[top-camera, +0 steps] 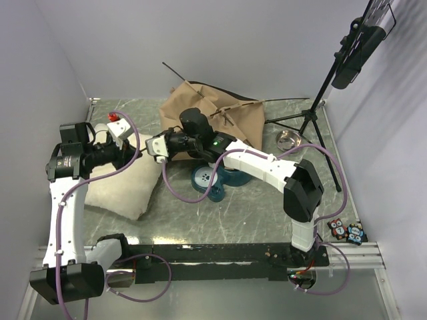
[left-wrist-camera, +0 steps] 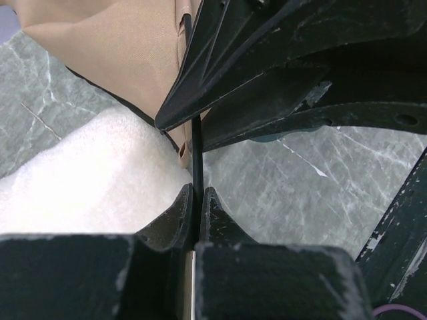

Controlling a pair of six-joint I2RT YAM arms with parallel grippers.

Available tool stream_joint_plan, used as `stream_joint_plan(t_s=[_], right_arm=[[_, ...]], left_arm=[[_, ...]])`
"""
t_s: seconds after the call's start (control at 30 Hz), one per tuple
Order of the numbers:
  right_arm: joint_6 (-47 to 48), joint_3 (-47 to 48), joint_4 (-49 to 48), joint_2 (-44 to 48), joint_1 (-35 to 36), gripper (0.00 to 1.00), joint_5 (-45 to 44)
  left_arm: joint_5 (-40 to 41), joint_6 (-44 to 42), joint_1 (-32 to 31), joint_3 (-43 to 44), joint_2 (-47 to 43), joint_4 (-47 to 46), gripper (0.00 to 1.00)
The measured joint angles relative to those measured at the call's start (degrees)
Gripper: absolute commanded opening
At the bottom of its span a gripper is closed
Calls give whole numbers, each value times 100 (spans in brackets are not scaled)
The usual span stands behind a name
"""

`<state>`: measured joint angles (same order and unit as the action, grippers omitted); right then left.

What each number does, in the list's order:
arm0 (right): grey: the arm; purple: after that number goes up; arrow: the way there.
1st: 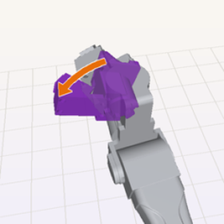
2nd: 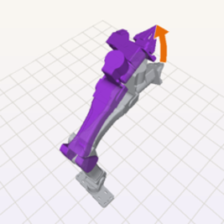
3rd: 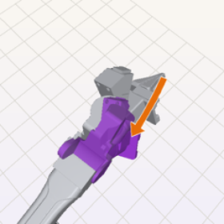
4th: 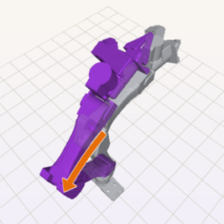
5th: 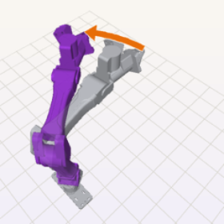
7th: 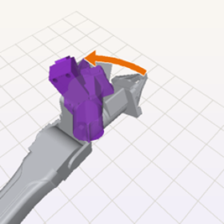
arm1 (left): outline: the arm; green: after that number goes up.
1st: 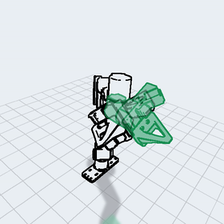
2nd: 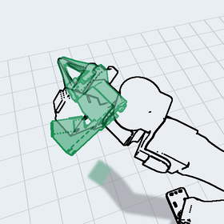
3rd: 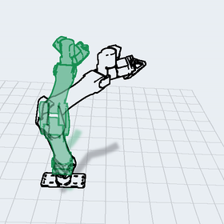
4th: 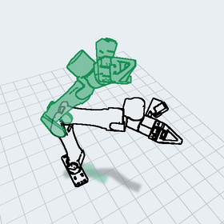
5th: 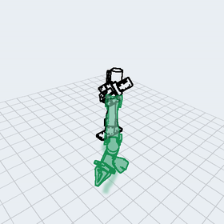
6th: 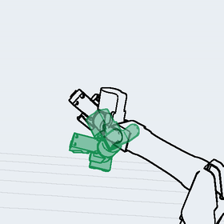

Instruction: Set up the pet tent

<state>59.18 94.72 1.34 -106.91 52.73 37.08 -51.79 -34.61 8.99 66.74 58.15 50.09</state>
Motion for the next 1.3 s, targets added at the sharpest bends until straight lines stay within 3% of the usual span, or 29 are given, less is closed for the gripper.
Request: stream_joint_plan(t_s=[0.2, 0.3, 0.33, 0.37, 0.4, 0.43, 0.47, 0.5, 0.63, 0.73, 0.8, 0.93, 1.03, 1.2, 1.3], right_arm=[[85, 2, 50, -24, 0, 33, 0], [136, 2, 61, -50, 2, 15, -2], [149, 4, 61, -57, 2, 0, -9], [164, 20, 63, -68, 0, 0, -22], [195, 22, 81, -76, 0, 0, -20], [210, 24, 81, -94, 0, 0, -31], [214, 22, 74, -103, 0, 0, -33], [205, 22, 66, -103, 0, 0, -44], [190, 20, -164, -105, -66, 0, -107], [153, 20, -258, -103, -195, 0, -109], [149, 20, -286, -103, -334, 0, -116], [68, 133, -352, -103, -599, 0, -85], [-22, 409, -385, -94, -743, 0, -83], [-138, 754, -420, 31, -970, 0, -83], [-197, 894, -420, 138, -1080, 0, -85]], left_arm=[[-46, 190, -4, 0, 0, -111, 1], [-63, 254, -17, 0, 7, -149, 1], [-68, 267, -22, 0, 7, -149, 1], [-66, 280, -26, 0, 7, -144, 2], [-66, 282, -28, 0, 9, -201, 11], [-72, 293, -28, 0, 9, -234, 44], [-68, 319, -28, 0, 7, -249, 66], [-85, 398, -28, 0, 9, -310, 78], [-236, 1027, 61, 7, -24, -546, 100], [-533, 1985, 835, -120, -243, -1276, 100], [-581, 3099, 1471, -479, -584, -2277, 100], [-352, 4586, 1818, -1449, -1342, -4109, 100], [-544, 4815, 1814, -1869, -1497, -4651, 100], [-1287, 4500, 1707, -2079, -651, -4911, 98], [-1189, 4686, 1298, -2922, -516, -5672, 100]])
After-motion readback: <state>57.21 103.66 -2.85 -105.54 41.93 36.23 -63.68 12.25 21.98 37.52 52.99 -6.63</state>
